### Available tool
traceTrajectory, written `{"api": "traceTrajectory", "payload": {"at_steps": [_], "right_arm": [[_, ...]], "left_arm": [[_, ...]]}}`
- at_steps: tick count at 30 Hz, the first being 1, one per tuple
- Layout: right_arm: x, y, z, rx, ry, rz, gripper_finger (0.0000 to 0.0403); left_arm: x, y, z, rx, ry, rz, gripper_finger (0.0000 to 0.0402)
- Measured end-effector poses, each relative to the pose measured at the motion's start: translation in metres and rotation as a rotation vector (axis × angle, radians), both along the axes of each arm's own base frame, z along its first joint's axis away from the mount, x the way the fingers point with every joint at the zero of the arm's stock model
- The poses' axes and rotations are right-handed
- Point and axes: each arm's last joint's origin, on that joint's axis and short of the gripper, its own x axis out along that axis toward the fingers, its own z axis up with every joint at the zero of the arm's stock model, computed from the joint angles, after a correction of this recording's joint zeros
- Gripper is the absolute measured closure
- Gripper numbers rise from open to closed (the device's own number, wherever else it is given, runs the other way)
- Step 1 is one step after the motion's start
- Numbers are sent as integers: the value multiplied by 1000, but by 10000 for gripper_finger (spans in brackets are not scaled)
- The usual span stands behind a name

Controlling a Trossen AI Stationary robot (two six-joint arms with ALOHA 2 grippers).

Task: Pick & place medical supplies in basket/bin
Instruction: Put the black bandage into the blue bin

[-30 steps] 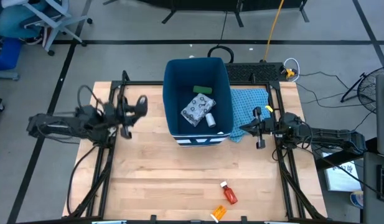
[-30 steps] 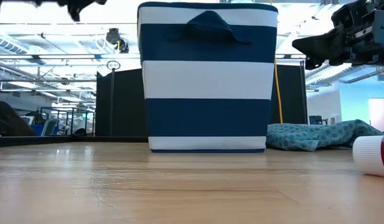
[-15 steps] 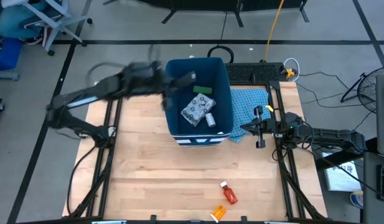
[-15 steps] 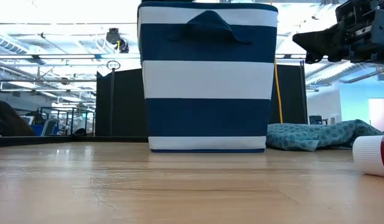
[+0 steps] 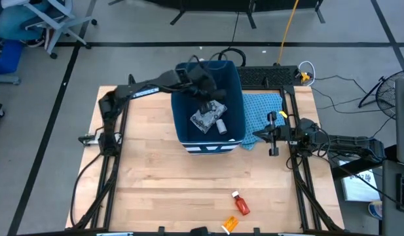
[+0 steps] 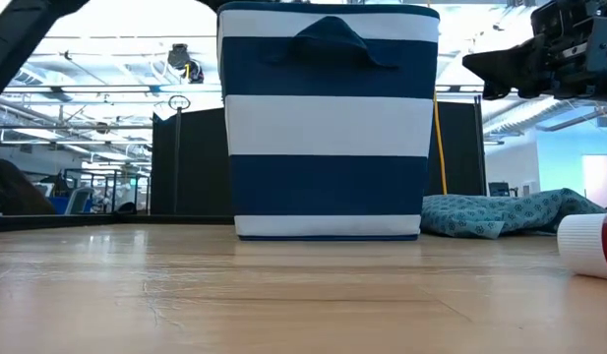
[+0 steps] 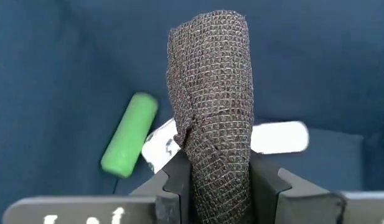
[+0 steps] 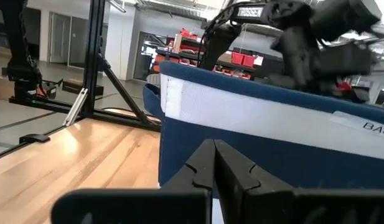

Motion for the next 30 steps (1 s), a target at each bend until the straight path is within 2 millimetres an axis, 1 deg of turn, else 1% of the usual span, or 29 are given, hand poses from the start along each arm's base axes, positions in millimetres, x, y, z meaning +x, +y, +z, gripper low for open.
{"api": "traceTrajectory", "payload": {"at_steps": [2,6,13,19,25,30], "right_arm": [[0,0,0,14,6,2,403],[0,0,-1,21,11,3,403],[0,0,0,20,5,4,403],[0,0,0,22,4,4,403],[0,0,0,45,-1,8,403],[0,0,1,43,-10,8,403]], "left_arm": [[4,6,-15,-23,34,25,300],[14,9,-42,-46,103,23,300],[22,15,-76,-82,193,46,300],[26,14,-107,-202,254,13,300],[29,16,-122,-283,266,-6,300],[28,18,-125,-311,263,6,300]]}}
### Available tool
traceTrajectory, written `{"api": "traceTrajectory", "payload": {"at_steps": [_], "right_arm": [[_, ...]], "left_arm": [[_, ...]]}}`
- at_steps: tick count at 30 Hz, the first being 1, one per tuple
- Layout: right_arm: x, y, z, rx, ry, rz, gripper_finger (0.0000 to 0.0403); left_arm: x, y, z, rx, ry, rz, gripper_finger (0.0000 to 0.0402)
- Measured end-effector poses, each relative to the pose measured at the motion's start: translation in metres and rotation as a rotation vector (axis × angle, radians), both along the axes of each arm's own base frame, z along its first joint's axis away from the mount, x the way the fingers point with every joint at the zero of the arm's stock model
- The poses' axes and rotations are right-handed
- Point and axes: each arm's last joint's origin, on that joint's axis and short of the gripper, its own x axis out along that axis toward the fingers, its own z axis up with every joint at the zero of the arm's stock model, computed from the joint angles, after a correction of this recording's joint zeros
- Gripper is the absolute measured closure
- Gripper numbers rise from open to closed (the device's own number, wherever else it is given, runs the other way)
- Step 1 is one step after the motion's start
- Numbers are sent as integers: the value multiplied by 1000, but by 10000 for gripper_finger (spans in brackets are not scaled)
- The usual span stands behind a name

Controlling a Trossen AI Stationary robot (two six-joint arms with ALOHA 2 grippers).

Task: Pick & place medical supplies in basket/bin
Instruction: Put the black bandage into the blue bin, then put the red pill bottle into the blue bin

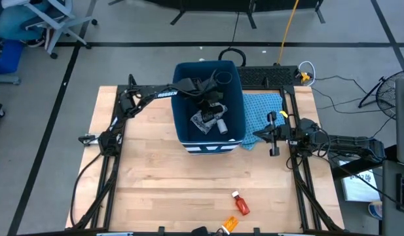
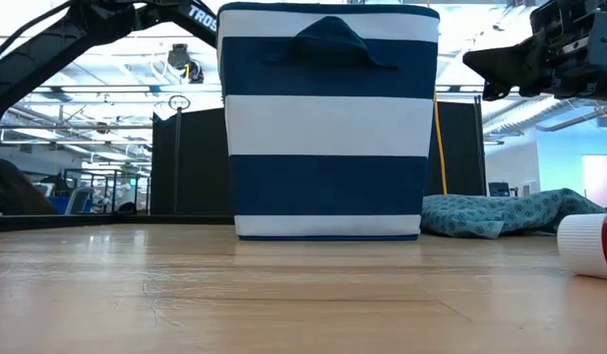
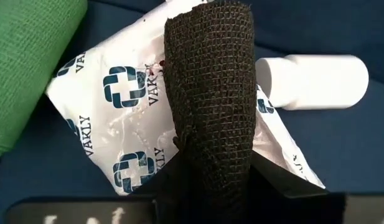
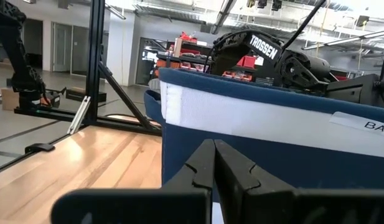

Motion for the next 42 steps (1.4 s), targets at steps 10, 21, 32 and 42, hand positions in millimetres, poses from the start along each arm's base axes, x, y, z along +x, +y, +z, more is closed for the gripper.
{"api": "traceTrajectory", "payload": {"at_steps": [10,21,32,42], "right_arm": [[0,0,0,1,2,1,403],[0,0,-1,-2,8,2,403],[0,0,-2,0,21,1,403],[0,0,-2,5,25,-1,403]], "left_arm": [[-2,-3,13,82,-18,-45,272],[-12,-23,79,335,-92,-92,67],[-118,-82,234,526,-301,-93,55],[-227,-144,241,450,-378,-51,286]]}}
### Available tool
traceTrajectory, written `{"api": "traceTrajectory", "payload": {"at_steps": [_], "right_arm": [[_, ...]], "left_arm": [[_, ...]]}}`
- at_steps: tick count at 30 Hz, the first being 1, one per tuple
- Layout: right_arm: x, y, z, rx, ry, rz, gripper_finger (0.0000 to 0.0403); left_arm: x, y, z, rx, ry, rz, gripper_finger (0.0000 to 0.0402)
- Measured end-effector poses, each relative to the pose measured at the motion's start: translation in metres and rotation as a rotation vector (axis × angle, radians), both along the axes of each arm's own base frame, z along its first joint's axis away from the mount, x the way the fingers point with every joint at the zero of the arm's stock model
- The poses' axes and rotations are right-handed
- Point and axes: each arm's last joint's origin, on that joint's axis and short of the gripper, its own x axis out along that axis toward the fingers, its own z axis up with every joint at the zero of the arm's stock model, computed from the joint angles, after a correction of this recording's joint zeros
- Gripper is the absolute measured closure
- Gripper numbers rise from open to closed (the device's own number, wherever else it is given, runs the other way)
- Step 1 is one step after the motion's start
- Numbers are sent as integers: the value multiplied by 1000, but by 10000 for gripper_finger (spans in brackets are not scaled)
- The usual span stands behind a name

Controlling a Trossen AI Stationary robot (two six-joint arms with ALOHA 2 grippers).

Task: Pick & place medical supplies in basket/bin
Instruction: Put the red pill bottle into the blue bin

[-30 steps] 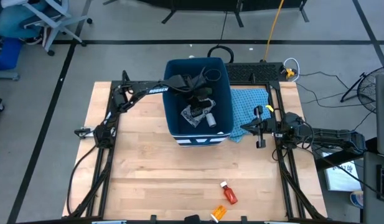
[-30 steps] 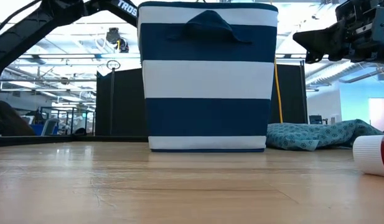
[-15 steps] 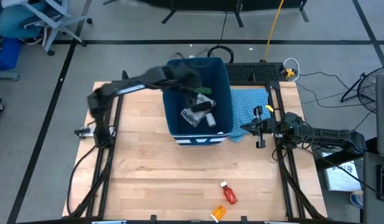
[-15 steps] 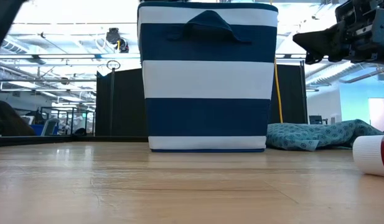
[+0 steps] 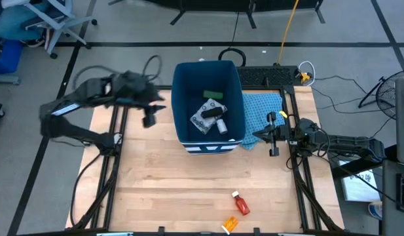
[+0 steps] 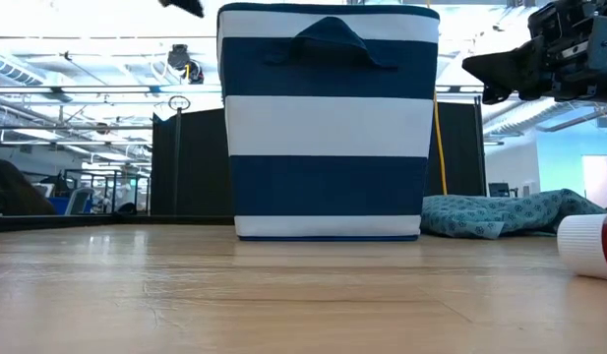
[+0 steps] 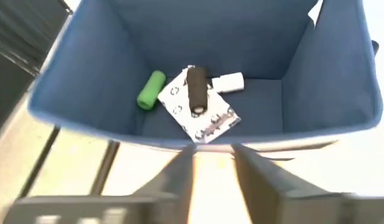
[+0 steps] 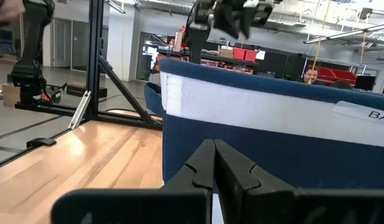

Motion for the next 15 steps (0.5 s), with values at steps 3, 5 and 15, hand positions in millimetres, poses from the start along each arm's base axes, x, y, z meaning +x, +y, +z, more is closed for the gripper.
{"api": "traceTrajectory", "payload": {"at_steps": [3,5,15], "right_arm": [[0,0,0,0,0,0,403],[0,0,0,1,4,1,403],[0,0,-4,40,40,4,403]], "left_arm": [[-23,-9,-24,-1,-70,-2,375],[-33,-14,-44,14,-171,-17,389],[-52,-35,-144,52,-531,-83,399]]}}
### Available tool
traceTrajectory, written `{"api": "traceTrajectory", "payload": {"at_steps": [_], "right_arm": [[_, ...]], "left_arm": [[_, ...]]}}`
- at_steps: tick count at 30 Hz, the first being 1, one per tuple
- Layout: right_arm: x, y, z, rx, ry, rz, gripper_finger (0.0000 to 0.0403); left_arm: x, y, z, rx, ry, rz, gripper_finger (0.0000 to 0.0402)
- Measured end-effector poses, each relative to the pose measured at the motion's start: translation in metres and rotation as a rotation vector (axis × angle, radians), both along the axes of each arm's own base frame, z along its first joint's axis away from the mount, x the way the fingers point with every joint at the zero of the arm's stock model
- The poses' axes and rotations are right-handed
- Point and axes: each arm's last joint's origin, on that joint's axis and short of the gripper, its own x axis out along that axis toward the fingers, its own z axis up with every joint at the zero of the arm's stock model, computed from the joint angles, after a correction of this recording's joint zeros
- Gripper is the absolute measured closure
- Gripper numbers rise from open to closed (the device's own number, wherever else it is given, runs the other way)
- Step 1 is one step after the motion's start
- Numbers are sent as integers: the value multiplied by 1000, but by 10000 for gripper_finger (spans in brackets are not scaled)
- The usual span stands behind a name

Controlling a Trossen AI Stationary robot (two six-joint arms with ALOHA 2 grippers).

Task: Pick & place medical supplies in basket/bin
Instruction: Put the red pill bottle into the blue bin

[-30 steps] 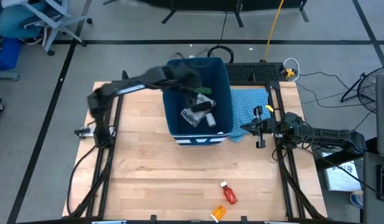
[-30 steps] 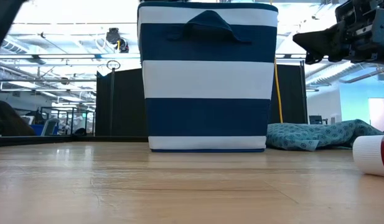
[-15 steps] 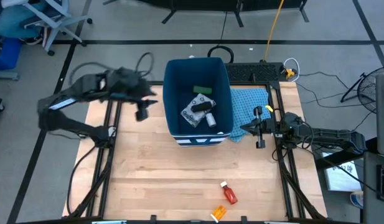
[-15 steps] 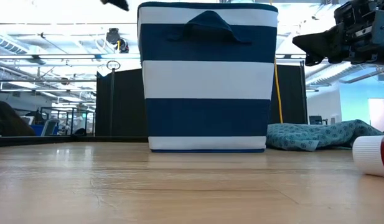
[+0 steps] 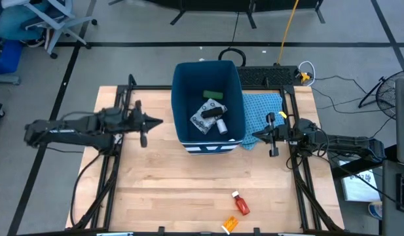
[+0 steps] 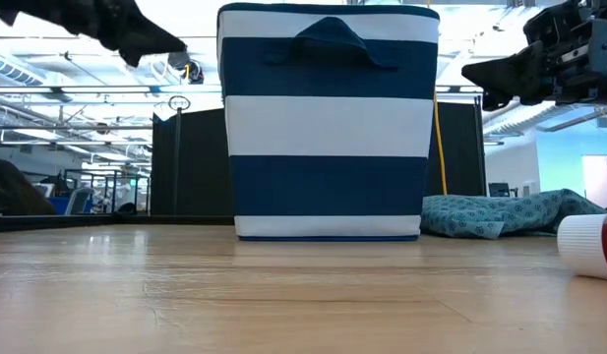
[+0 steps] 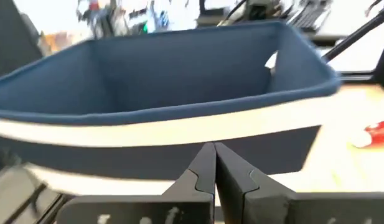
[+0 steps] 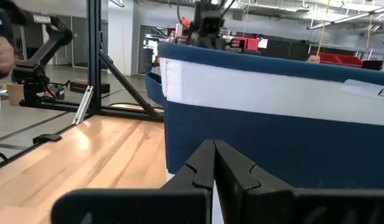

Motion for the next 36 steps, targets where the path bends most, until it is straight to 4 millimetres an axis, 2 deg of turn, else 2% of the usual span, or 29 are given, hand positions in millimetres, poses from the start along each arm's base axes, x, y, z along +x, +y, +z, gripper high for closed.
{"api": "traceTrajectory", "payload": {"at_steps": [7,12,15,24,30,36], "right_arm": [[0,0,0,21,2,3,403],[0,0,0,22,-2,3,403],[0,0,0,21,-3,3,403],[0,-2,-1,37,10,-74,403],[0,-7,-1,249,18,-219,403],[-1,5,56,277,-10,-87,403]], "left_arm": [[0,-12,-38,95,-201,-31,400],[-2,-16,-78,64,-190,-54,400],[-7,-17,-93,43,-229,-33,400],[-12,-17,-100,25,-304,-31,397],[-11,-17,-102,-30,-294,-28,393],[-11,-17,-105,-73,-272,-26,399]]}}
